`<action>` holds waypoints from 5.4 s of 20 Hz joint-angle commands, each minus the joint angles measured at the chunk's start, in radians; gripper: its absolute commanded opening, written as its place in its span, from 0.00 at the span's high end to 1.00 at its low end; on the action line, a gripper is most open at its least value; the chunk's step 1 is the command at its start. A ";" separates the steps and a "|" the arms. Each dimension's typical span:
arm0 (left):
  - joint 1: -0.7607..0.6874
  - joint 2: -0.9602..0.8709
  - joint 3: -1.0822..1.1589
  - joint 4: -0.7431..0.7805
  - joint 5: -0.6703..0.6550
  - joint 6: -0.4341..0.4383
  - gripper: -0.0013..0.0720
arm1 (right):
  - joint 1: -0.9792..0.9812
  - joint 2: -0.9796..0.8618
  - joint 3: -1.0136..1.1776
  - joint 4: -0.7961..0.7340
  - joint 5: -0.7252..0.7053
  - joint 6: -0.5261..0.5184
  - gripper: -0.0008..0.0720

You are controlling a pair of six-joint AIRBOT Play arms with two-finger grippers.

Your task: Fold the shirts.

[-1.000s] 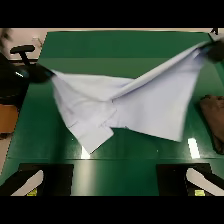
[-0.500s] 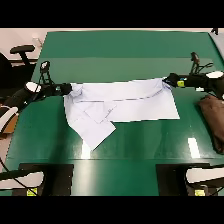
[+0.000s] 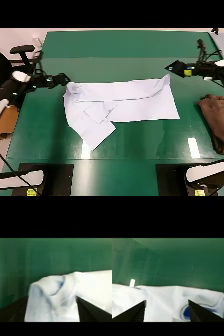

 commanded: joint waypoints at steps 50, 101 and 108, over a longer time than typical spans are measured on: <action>-0.052 0.394 -0.782 -0.456 -0.042 0.137 0.95 | -0.153 0.315 -0.356 -0.185 0.188 0.102 0.18; -0.052 0.503 1.005 0.064 -0.552 -0.127 0.96 | -0.152 1.058 0.129 -0.182 -0.024 0.255 0.97; -0.052 0.579 0.969 0.115 -0.544 -0.124 0.96 | -0.152 0.924 0.422 -0.174 0.068 0.275 0.97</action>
